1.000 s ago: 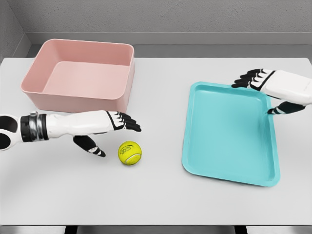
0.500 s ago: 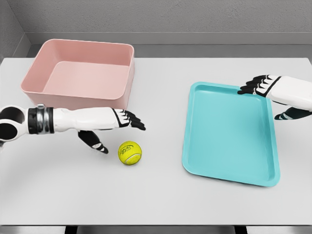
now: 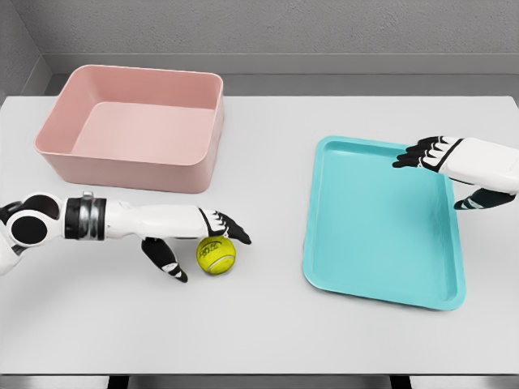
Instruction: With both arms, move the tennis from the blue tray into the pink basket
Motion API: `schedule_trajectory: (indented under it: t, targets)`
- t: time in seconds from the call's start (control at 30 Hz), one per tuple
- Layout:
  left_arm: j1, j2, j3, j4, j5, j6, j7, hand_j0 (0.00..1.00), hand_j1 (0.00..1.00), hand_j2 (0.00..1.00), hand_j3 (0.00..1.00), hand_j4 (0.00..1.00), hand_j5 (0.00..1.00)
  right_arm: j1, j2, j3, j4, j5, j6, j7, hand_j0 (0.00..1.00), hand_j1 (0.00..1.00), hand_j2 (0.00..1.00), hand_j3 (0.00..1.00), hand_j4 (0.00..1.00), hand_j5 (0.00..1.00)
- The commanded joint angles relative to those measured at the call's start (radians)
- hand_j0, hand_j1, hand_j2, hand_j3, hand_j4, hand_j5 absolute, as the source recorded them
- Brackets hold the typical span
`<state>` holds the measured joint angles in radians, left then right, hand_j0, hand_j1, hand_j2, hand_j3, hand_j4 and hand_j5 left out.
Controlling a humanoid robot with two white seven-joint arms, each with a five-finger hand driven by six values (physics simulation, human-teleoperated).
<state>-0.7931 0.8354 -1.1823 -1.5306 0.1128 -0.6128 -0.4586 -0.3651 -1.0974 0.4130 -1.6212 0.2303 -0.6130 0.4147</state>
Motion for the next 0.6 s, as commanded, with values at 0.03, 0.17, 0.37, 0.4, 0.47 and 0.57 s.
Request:
schedule_trajectory:
  t: [0.03, 0.17, 0.37, 0.4, 0.47, 0.57]
  targets:
    - [-0.002, -0.009, 0.000, 0.000, 0.010, 0.002, 0.003, 1.00, 1.00, 1.00, 1.00, 1.00, 1.00, 0.002, 0.002, 0.000, 0.000, -0.006, 0.002, 0.001, 1.00, 1.00, 1.00, 1.00, 1.00, 1.00]
    - [-0.009, -0.018, 0.001, 0.001, 0.010, 0.002, 0.005, 1.00, 1.00, 1.00, 1.00, 1.00, 1.00, 0.002, 0.005, 0.001, 0.000, -0.006, 0.002, 0.001, 1.00, 1.00, 1.00, 1.00, 1.00, 1.00]
    - [-0.009, -0.027, -0.002, 0.010, 0.010, 0.002, 0.005, 1.00, 1.00, 1.00, 1.00, 1.00, 1.00, 0.006, 0.005, 0.001, 0.001, -0.005, 0.002, 0.002, 1.00, 1.00, 1.00, 1.00, 1.00, 1.00]
    - [-0.009, -0.035, -0.002, 0.012, 0.008, 0.002, 0.005, 1.00, 1.00, 1.00, 1.00, 1.00, 1.00, 0.006, 0.005, 0.001, 0.001, -0.005, 0.002, 0.002, 1.00, 1.00, 1.00, 1.00, 1.00, 1.00]
    - [-0.009, -0.038, -0.005, 0.012, 0.008, 0.002, 0.006, 1.00, 1.00, 1.00, 1.00, 1.00, 1.00, 0.006, 0.005, 0.001, 0.001, -0.006, 0.002, 0.002, 1.00, 1.00, 1.00, 1.00, 1.00, 1.00]
    - [-0.009, -0.038, -0.007, 0.012, 0.008, 0.002, 0.006, 1.00, 1.00, 1.00, 1.00, 1.00, 1.00, 0.008, 0.005, 0.001, 0.001, -0.005, 0.002, 0.002, 1.00, 1.00, 1.00, 1.00, 1.00, 1.00]
